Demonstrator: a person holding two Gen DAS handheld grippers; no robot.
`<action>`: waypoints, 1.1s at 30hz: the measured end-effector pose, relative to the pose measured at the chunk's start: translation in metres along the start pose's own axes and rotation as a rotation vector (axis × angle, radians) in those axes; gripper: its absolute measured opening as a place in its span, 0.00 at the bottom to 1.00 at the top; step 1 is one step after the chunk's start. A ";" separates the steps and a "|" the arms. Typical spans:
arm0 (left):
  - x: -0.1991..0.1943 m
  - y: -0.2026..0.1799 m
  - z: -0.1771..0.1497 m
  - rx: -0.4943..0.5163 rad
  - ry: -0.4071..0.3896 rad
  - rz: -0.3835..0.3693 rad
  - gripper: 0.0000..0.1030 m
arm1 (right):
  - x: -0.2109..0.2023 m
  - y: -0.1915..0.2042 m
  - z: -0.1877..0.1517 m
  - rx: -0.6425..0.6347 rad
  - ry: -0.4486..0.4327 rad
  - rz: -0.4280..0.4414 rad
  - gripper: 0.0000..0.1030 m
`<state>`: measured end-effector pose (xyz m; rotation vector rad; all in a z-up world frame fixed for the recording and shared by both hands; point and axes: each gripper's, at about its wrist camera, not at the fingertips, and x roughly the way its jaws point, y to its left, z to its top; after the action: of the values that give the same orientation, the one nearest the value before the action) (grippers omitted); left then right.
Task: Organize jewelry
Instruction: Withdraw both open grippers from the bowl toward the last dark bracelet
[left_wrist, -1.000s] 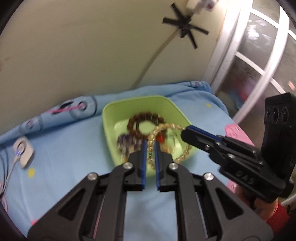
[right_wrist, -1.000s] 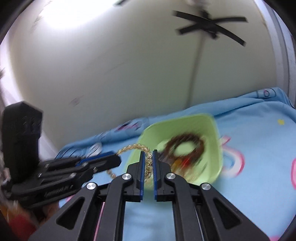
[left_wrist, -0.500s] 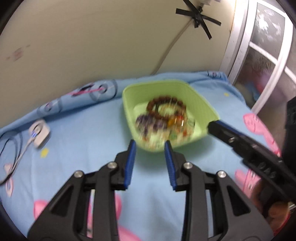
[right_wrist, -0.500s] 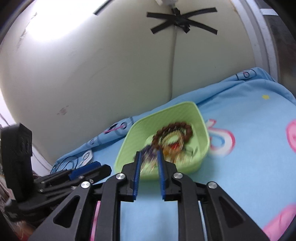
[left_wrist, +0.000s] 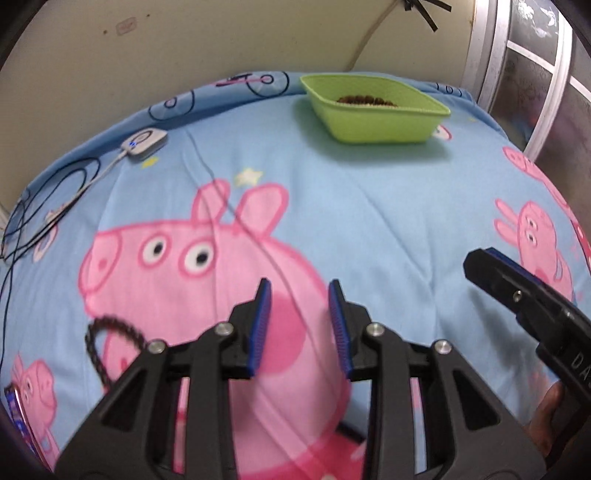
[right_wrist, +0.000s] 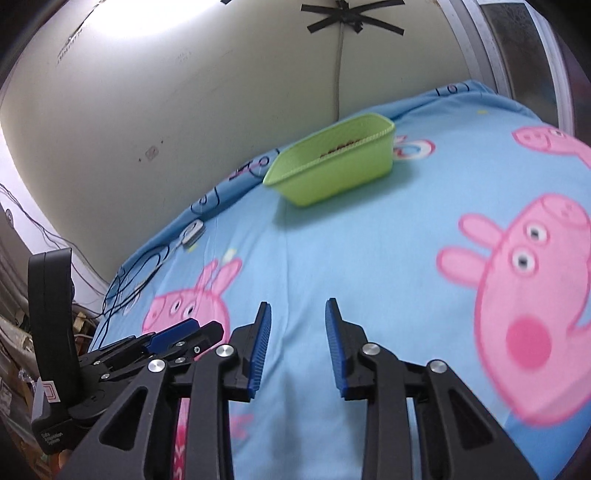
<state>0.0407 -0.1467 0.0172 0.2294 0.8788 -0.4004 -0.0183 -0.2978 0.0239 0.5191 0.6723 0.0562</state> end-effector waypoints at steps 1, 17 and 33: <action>-0.002 0.000 -0.005 0.002 -0.003 0.007 0.29 | -0.002 0.002 -0.004 -0.001 0.000 -0.002 0.09; -0.011 -0.008 -0.029 0.044 -0.048 0.052 0.29 | -0.007 -0.008 -0.023 0.078 -0.005 0.003 0.09; -0.014 -0.007 -0.031 0.035 -0.065 0.047 0.30 | -0.006 -0.011 -0.023 0.089 0.000 0.032 0.09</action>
<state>0.0081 -0.1386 0.0088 0.2680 0.8014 -0.3776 -0.0385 -0.2989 0.0066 0.6152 0.6685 0.0564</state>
